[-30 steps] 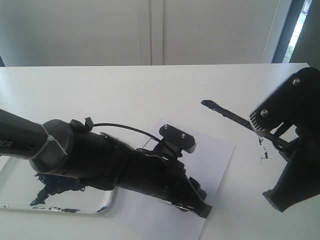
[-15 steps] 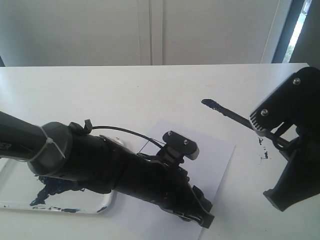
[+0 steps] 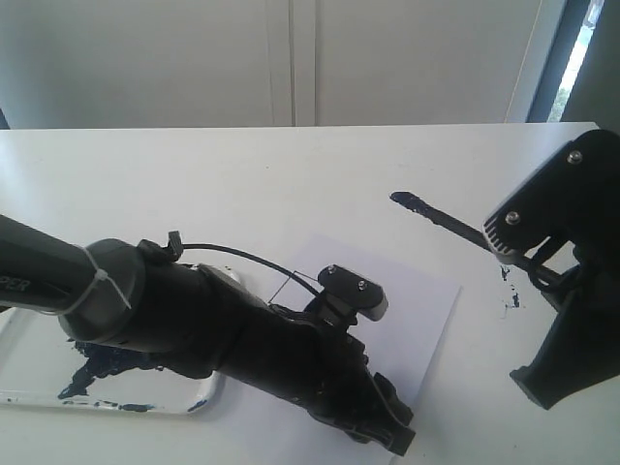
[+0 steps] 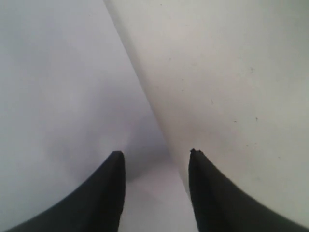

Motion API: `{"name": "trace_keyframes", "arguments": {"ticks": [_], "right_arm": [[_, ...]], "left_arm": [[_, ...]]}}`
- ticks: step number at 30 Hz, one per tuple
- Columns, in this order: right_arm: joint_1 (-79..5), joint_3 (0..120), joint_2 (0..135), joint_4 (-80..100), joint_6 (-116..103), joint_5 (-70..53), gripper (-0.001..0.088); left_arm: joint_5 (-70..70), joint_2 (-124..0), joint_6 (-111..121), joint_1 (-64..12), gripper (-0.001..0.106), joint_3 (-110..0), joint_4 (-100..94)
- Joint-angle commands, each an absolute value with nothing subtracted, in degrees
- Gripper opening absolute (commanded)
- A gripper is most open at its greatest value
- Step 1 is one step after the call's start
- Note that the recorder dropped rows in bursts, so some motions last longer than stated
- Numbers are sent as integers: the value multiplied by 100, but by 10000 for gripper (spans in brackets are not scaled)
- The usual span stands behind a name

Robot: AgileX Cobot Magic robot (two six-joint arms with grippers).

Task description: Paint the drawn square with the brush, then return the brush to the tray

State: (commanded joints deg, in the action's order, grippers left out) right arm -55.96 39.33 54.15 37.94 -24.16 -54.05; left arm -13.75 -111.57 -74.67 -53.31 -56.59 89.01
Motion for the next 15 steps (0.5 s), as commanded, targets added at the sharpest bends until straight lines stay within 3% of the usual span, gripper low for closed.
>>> {"name": "trace_keyframes", "arguments": {"ticks": [15], "right_arm": [[-5596, 3933, 5415, 3794, -2416, -5394, 0]], "left_arm": [[-2069, -11135, -6410, -5832, 478, -5659, 6618]]}}
